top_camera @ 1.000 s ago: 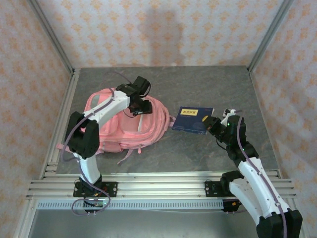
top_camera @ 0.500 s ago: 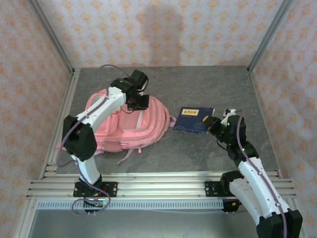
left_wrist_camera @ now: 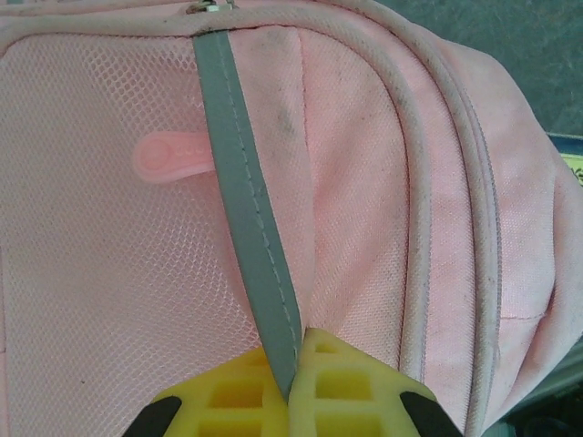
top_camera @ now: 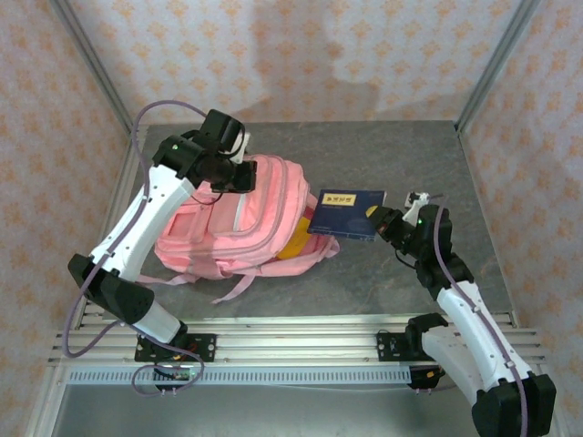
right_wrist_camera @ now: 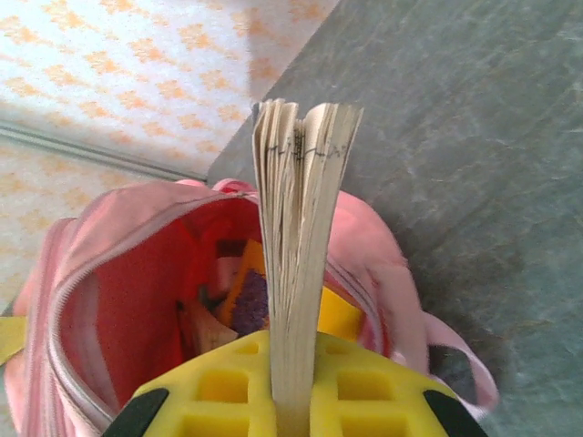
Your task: Pack books, pencil case, and school supplies into a backpack
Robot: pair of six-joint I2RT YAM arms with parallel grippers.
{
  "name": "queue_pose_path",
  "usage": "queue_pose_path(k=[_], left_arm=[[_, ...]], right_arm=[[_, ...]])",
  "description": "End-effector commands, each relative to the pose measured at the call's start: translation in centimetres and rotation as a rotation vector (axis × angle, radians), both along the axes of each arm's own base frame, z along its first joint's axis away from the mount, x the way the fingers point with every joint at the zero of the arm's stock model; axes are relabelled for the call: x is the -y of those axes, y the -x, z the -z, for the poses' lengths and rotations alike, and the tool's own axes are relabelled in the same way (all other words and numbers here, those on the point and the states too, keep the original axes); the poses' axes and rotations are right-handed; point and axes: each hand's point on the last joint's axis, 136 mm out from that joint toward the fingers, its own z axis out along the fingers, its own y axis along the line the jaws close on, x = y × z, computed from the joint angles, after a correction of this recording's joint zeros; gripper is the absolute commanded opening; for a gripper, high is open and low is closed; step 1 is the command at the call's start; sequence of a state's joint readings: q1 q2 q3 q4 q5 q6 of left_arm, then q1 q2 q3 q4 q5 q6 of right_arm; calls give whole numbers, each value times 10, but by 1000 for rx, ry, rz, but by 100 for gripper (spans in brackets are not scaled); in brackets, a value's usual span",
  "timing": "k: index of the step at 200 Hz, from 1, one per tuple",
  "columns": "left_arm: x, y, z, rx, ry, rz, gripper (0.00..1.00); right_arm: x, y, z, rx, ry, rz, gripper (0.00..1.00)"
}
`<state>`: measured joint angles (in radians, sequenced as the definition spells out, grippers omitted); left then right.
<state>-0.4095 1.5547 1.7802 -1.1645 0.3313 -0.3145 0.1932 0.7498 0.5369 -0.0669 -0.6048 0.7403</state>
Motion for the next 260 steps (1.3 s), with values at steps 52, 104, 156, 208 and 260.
queue_pose_path(k=[52,104,156,208,260], left_arm=[[17,-9,-79,185,231,44,0],[25,-11,-85,180,275,61,0],[27,-12,-89,186,281,70,0],[32,-17,-96,195,302,73,0],[40,-26,-104,195,352,67,0]], right_arm=[[-31,8,-57,135,-213,-179,0],[-66,5,-64,138,-358,-303,0],[-102,-16,-74,154,-493,-348,0],[-173,-34,-48,100,-501,-405,0],[-248,-48,-6,8,-451,-414,0]])
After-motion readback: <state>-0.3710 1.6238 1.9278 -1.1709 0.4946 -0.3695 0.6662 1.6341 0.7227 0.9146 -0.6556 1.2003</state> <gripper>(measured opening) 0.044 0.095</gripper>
